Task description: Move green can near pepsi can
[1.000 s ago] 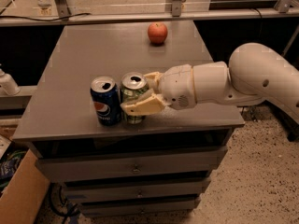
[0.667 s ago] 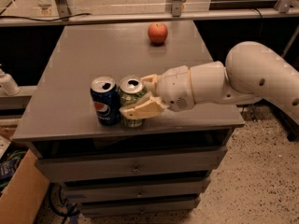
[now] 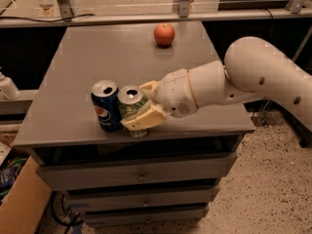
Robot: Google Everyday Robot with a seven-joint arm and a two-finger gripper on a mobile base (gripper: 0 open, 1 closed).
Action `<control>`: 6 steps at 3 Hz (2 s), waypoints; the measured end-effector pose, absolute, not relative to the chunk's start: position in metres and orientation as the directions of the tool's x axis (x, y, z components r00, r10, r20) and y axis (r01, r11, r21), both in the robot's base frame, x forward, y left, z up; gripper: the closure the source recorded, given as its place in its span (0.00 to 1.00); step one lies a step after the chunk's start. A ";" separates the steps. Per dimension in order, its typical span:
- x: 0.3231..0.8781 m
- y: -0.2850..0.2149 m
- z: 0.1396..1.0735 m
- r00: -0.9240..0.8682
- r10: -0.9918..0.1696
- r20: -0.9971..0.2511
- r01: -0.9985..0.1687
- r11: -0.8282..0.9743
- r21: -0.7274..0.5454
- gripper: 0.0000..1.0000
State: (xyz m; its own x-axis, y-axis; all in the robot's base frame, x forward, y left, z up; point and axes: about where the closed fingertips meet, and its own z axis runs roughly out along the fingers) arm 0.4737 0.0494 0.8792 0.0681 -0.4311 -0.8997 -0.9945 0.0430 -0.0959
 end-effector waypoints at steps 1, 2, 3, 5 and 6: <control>0.473 0.058 0.875 0.075 -0.469 -0.880 -0.995 0.019 -0.095 0.82; 0.474 0.063 0.870 0.073 -0.486 -0.871 -0.995 0.017 -0.093 0.59; 0.476 0.065 0.868 0.073 -0.486 -0.871 -0.995 0.023 -0.096 0.36; 0.480 0.060 0.868 0.069 -0.484 -0.872 -0.993 0.048 -0.105 0.00; 0.483 0.045 0.869 0.062 -0.495 -0.867 -0.989 0.084 -0.118 0.00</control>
Offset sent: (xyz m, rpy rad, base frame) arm 0.0039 0.0170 -0.0144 -0.0852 0.0081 0.0121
